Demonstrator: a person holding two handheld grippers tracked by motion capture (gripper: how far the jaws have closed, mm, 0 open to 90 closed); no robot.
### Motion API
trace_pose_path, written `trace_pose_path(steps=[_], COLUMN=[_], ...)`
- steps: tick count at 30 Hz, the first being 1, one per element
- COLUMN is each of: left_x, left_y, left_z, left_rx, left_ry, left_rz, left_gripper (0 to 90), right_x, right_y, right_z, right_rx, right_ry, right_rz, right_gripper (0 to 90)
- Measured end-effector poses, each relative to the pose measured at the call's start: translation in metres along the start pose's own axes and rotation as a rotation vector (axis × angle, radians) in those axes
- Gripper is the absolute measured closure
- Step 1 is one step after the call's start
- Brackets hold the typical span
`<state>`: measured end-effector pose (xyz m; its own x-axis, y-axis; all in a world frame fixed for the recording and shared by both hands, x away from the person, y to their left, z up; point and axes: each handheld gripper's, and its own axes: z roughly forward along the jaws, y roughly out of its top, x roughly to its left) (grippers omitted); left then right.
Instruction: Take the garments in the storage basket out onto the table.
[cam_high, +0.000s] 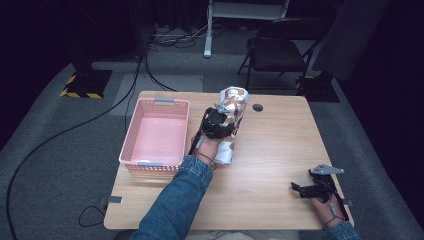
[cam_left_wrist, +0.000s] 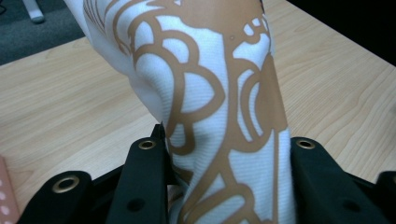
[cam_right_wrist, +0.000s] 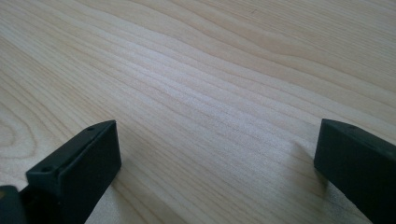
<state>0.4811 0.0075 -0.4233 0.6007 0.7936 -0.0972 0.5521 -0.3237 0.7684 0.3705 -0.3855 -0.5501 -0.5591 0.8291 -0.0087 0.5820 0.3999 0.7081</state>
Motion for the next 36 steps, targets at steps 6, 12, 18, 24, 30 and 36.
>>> trace_pose_path(steps=[6, 12, 18, 24, 30, 36], left_x=[-0.001, 0.000, 0.001, 0.002, 0.005, 0.008], left_y=[-0.003, -0.009, -0.013, -0.017, -0.020, -0.024], left_z=[0.015, 0.033, 0.047, 0.058, 0.066, 0.075], left_rx=[0.023, 0.054, 0.085, 0.111, 0.137, 0.165], left_ry=[0.002, 0.002, -0.004, -0.003, 0.001, 0.004], left_rz=[0.000, -0.010, -0.015, -0.027, -0.035, -0.045], left_gripper=[63.3, 63.2, 63.1, 63.0, 62.9, 62.9], right_x=[0.000, 0.000, 0.000, 0.000, 0.000, 0.000], right_y=[0.000, 0.000, 0.000, 0.000, 0.000, 0.000], right_z=[0.000, 0.000, 0.000, 0.000, 0.000, 0.000], right_rx=[0.001, 0.001, 0.001, 0.001, 0.001, 0.001], right_ry=[0.000, 0.001, 0.000, 0.000, 0.000, 0.001], right_rz=[0.001, 0.000, 0.001, 0.001, 0.001, 0.001], right_gripper=[0.4, 0.4, 0.4, 0.4, 0.4, 0.4])
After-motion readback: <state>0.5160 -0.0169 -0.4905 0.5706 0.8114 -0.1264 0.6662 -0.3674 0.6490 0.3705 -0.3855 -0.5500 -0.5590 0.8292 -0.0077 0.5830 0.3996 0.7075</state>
